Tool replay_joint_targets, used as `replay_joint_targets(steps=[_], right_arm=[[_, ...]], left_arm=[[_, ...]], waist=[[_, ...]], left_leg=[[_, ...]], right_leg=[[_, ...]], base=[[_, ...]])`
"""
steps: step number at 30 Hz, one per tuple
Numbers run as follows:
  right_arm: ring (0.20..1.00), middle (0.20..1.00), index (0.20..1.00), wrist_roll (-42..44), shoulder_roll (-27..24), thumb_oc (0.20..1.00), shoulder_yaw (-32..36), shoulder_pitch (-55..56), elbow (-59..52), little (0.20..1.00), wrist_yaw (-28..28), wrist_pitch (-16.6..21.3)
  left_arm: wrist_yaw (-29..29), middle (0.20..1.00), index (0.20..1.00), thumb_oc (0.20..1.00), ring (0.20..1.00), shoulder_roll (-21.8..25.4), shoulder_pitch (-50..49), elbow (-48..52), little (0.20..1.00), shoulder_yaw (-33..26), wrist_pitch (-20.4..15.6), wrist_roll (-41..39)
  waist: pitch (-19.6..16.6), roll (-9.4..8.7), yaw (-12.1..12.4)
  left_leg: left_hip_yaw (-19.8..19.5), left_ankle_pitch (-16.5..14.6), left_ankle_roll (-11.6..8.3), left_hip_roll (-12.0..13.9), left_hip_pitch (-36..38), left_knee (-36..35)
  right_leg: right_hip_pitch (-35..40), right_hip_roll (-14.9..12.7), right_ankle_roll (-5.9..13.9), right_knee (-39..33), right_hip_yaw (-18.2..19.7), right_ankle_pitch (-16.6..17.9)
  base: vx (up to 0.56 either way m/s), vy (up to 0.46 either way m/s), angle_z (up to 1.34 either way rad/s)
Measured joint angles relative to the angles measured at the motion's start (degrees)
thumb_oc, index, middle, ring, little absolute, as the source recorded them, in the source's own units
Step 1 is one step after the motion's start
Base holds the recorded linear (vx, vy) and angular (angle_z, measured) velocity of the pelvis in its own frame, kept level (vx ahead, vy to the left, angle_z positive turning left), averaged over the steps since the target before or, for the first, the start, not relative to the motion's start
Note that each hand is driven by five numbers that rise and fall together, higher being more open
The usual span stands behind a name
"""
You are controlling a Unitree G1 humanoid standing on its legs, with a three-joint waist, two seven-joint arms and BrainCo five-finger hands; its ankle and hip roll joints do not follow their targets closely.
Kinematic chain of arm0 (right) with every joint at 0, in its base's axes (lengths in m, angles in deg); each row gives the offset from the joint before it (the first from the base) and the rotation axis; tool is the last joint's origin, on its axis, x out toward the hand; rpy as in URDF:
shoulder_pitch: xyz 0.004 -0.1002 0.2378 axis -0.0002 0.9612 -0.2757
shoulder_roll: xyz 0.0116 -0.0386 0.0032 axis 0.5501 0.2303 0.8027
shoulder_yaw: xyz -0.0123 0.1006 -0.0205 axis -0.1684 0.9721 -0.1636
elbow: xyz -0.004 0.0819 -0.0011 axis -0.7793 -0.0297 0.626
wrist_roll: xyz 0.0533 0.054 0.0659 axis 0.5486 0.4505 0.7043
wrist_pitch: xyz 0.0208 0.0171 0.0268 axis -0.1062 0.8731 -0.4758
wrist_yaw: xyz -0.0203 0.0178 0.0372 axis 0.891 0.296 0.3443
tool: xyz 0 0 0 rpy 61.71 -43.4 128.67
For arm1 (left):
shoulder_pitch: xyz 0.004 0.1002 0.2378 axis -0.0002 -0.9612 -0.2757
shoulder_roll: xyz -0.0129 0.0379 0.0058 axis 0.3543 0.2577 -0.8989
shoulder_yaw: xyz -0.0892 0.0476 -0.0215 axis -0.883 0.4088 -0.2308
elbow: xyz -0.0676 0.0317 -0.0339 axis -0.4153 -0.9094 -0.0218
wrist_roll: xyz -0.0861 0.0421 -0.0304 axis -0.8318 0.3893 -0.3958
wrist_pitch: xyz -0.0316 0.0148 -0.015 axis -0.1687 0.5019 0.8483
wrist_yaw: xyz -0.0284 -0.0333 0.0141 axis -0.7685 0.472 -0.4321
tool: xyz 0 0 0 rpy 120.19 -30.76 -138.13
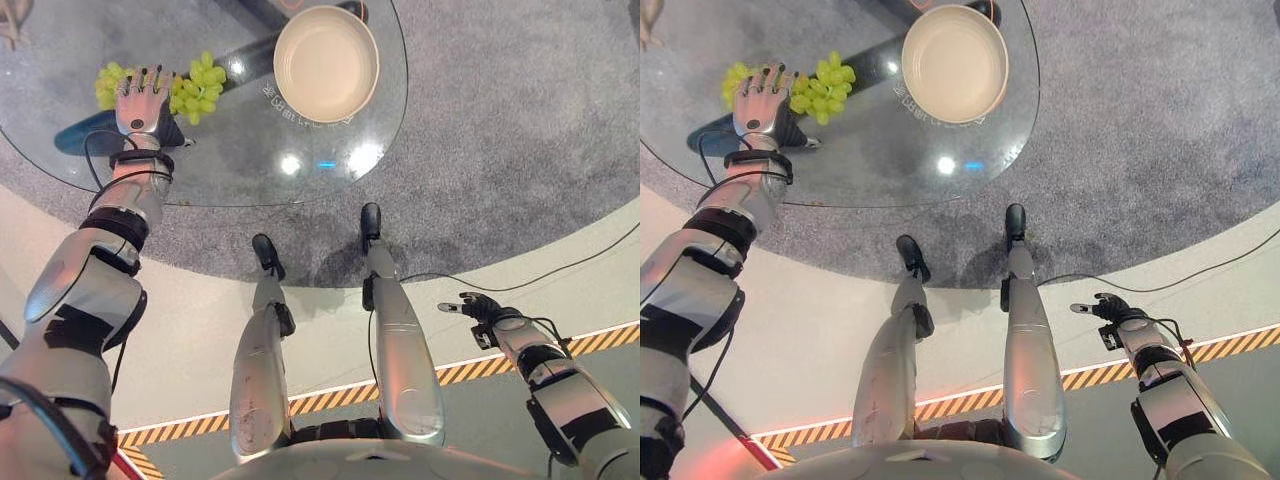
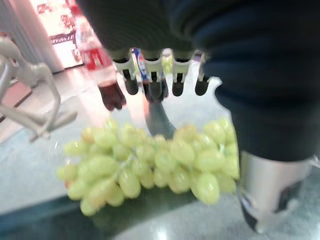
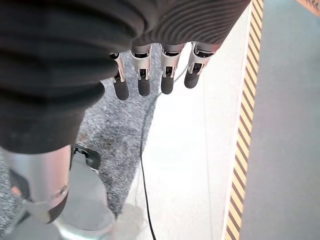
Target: Pick up fruits into the plate
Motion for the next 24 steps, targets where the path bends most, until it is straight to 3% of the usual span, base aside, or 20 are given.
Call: replay_joint_targets(steps=[6, 11, 16, 24], right_arm=[[1.0, 1.0, 1.0, 1.2, -0.2, 1.0, -0.1, -0.5, -1.3, 1.0, -0.4, 1.5], [1.0, 1.0, 1.0, 2.4, -0.2, 1.0, -0.2, -0.5, -3.3, 1.0, -1.4, 2.8], [1.0, 1.0, 1.0, 2.4, -0.2, 1.0, -0.1, 0.6, -3.2, 1.0, -1.5, 4.0], [1.0, 1.0, 1.0, 2.9, -0.1, 1.0, 0.0, 0.8, -2.9, 1.0, -1.4, 5.7]], left_arm=[[0.0, 1.0, 1.0, 1.0, 1.0, 0.1, 5.2, -2.1, 1.0, 2.0, 2.3, 2.7], [1.9, 1.0, 1.0, 1.0, 1.0, 0.8, 6.5, -3.6, 1.0, 2.2, 7.2, 5.6], [7.5, 1.0, 1.0, 1.0, 1.0, 2.3, 8.4, -5.0, 1.0, 2.0, 12.1, 7.1], [7.7, 1.0, 1.0, 1.0, 1.0, 3.1, 9.0, -7.5, 1.0, 1.9, 13.5, 7.2]], waist=[[0.0, -0.37, -0.4], [0.3, -0.89, -1.5], [0.2, -1.33, -1.6], [0.2, -1.37, -1.7]], left_leg=[[-0.6, -0.7, -0.17, 0.4, -5.1, 3.4], [-0.6, -1.1, -0.19, 0.5, -7.9, 5.2], [-1.0, -1.8, -0.2, 0.7, -11.0, 7.3], [-0.7, -2.5, -0.16, 0.7, -11.8, 8.3]], right_leg=[[-5.2, -0.1, -0.29, 3.8, 0.2, -1.6], [-8.1, -0.2, -0.49, 5.5, 0.4, -1.9], [-11.1, -0.3, -0.58, 7.4, 0.6, -2.6], [-12.0, -0.4, -0.85, 8.0, 1.1, -2.4]], base=[[0.01, -0.014, 0.02], [0.0, 0.0, 0.0], [0.0, -0.002, 0.01], [0.02, 0.018, -0.01]])
